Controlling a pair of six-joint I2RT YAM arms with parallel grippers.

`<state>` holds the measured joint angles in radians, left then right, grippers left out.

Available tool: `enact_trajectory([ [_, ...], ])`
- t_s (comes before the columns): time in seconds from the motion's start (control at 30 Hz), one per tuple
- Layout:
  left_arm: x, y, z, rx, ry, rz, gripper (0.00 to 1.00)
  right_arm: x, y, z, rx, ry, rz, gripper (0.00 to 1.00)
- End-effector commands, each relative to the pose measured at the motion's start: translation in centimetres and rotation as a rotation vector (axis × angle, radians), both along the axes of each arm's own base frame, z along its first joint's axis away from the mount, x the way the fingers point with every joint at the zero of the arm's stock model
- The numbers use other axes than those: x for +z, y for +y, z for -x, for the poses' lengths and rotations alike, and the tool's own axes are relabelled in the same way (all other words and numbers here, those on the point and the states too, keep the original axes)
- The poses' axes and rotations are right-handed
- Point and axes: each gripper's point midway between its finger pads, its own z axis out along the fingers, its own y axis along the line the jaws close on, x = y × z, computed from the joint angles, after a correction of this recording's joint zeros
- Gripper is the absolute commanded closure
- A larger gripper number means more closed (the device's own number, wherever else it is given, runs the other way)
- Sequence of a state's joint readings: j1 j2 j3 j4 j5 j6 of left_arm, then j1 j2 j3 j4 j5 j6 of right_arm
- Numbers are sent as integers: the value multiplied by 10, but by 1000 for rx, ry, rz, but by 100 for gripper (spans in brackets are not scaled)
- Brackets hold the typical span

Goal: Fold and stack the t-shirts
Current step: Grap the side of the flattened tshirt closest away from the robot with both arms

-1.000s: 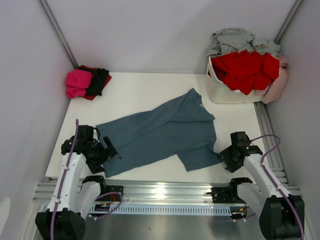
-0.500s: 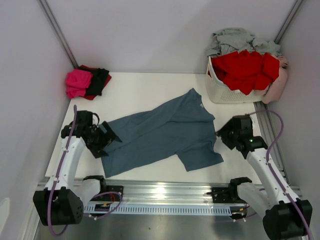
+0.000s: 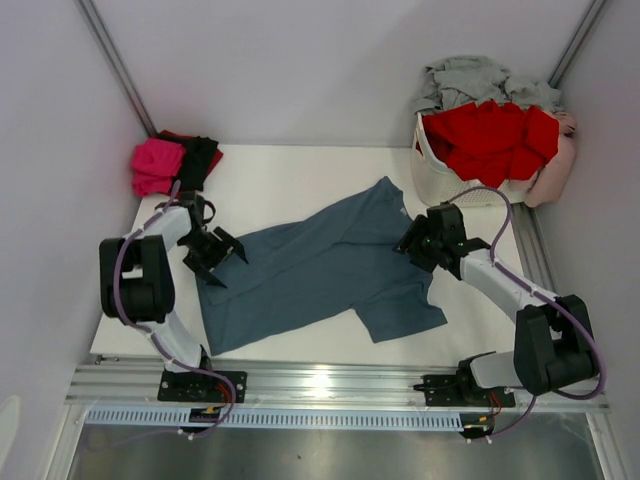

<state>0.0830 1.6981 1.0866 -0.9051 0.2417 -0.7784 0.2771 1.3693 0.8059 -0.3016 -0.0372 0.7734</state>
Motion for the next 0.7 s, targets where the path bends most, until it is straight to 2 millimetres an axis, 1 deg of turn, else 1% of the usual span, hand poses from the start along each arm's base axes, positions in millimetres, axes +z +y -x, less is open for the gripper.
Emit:
enact_trajectory([
  [0.0,-8,15,-16,66,33,-1,16,44,20,-20,54,-180,-33,38],
  [0.07,-15,17,-18,82,53,18,17,42,20,-17,58,-174,-25,38],
  [0.1,-17,24,-20,95,54,5,18,43,20,-15,61,-179,-25,37],
  [0.17,-19,30,-24,100,61,-4,18,41,19,-13,63,-178,-20,37],
  [0.23,-20,35,-31,99,75,8,19,44,19,-12,64,-189,-19,38],
  [0.27,-22,37,-30,99,90,5,21,44,19,-11,65,-190,-17,38],
  [0.3,-21,39,-37,90,89,1,22,45,18,-11,64,-195,-15,38],
  [0.4,-29,43,-37,74,139,-12,26,51,17,-11,53,-212,-18,38],
  [0.43,-26,47,-44,71,131,-29,28,54,17,-10,54,-223,-19,37],
  [0.47,-26,47,-47,61,127,-28,43,56,17,-10,53,-226,-21,37],
  [0.53,-24,48,-55,58,118,-23,60,61,17,-10,54,-241,-24,37],
  [0.57,-22,47,-59,56,110,-13,75,63,16,-10,52,-243,-25,37],
  [0.63,-25,43,-59,48,122,15,82,66,11,-13,28,-258,-7,37],
  [0.67,-23,44,-62,45,118,13,91,70,11,-13,28,-267,-10,37],
])
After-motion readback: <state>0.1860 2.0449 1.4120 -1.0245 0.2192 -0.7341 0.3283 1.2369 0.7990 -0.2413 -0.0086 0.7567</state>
